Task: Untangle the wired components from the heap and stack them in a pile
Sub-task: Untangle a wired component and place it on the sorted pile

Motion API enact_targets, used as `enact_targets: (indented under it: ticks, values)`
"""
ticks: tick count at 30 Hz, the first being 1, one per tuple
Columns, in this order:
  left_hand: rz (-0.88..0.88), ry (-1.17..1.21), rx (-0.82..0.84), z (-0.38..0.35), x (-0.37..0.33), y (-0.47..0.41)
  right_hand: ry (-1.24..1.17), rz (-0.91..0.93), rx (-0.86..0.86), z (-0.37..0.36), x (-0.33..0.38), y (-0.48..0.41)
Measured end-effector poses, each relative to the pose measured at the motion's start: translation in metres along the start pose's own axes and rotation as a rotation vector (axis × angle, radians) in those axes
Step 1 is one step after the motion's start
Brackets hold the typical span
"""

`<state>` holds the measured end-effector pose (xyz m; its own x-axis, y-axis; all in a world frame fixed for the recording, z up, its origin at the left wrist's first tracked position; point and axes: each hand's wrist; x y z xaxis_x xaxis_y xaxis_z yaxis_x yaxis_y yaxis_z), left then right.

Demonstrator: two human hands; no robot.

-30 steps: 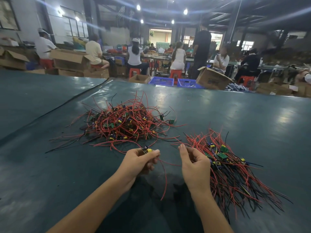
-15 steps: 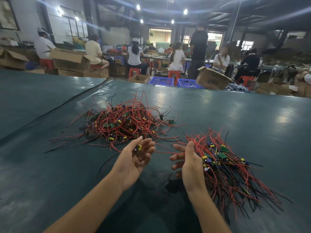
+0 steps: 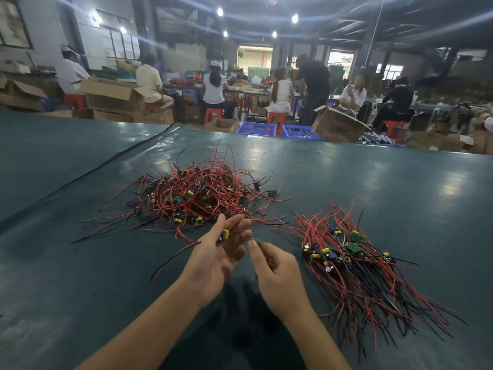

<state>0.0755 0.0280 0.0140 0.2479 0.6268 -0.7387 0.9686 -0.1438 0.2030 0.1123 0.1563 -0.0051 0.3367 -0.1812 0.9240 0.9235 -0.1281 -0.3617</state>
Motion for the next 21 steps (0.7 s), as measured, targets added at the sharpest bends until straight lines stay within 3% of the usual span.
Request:
enact_targets:
  ticks: [6,14,21]
  values:
    - [0.139,-0.200,0.084,-0.009,0.012,0.009,-0.177,-0.061,-0.167,0.002,0.009,-0.003]
    - [0.052,-0.521,-0.023,-0.011,0.016,0.011,-0.128,-0.200,-0.385,0.010,0.001,-0.009]
    - [0.025,-0.632,0.005,-0.009,0.017,0.011,-0.308,-0.322,-0.488,0.011,0.001,-0.012]
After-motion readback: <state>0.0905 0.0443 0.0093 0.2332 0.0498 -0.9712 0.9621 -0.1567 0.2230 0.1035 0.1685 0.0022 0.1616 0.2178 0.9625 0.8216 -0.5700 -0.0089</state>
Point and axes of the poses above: each hand's wrist, its own y-axis away from the middle knuckle, its own z-axis out of the back of the hand, x = y × z, and after that the axes turned 6 degrees about -x, right-handed
